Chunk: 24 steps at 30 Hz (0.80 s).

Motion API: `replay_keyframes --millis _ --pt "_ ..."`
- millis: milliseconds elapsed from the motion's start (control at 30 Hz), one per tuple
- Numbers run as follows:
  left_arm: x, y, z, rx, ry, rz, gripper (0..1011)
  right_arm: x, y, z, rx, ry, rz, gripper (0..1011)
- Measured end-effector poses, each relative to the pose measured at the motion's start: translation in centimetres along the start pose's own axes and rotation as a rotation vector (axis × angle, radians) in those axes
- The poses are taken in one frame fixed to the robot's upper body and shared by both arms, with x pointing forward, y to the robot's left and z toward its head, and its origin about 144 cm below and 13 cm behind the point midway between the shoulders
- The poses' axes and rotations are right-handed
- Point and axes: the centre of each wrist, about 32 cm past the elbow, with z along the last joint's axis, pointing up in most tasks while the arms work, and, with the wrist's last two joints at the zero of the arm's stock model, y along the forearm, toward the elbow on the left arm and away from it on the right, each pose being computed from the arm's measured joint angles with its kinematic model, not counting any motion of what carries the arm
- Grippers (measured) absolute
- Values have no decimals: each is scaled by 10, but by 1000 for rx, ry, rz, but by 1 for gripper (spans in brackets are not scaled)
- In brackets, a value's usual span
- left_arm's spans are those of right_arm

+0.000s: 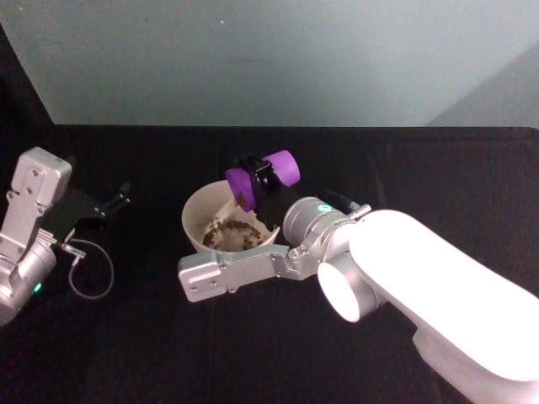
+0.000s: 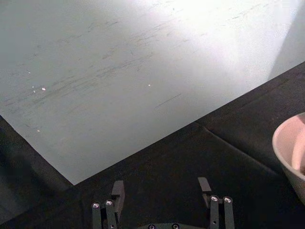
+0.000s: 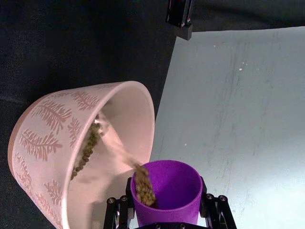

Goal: Pick up the cup and pour the mung beans from the cup into the bowl.

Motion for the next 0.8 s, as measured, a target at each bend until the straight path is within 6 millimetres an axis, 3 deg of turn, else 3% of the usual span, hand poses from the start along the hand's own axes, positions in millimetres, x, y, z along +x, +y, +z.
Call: replay_keyframes --millis 800 --pt "0 0 0 0 0 0 1000 0 1 3 -3 -36 2 734"
